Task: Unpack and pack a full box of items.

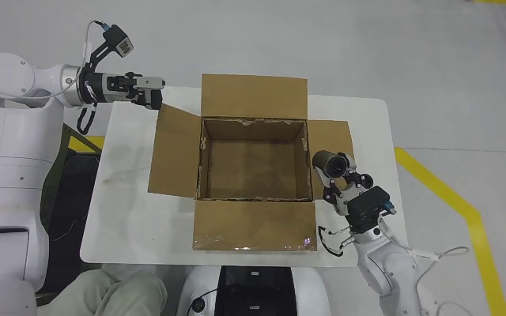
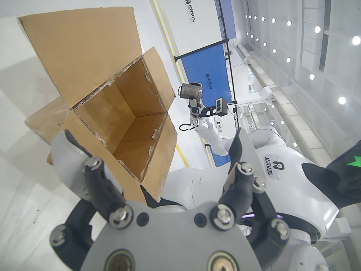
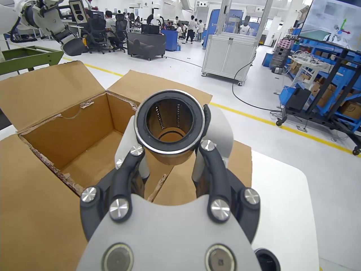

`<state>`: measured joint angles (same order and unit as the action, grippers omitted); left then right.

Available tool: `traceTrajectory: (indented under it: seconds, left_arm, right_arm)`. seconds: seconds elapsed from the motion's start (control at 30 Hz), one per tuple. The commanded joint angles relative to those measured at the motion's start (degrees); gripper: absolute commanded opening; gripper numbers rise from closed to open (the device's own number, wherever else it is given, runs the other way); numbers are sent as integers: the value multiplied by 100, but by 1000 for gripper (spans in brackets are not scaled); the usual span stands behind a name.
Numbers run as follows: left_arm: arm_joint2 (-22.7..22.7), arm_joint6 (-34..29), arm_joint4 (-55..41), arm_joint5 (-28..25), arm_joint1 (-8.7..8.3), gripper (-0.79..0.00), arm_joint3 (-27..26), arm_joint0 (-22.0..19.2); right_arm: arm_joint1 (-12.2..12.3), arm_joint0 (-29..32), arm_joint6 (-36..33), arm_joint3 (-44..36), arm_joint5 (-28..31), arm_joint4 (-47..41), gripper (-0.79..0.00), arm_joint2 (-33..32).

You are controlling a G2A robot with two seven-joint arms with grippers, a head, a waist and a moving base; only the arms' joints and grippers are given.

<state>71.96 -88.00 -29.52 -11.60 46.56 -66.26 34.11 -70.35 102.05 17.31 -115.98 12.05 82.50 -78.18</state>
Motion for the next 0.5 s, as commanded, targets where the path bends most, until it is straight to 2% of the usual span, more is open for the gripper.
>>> traceTrajectory:
  seconds: [0.0, 0.47]
  left_arm:
    - [0, 0, 0, 0, 0, 0, 0, 0]
    - [0, 0, 0, 0, 0, 0, 0, 0]
  right_arm:
    - [0, 0, 0, 0, 0, 1, -785, 0]
    - [1, -35, -78, 12, 31, 12, -785, 10]
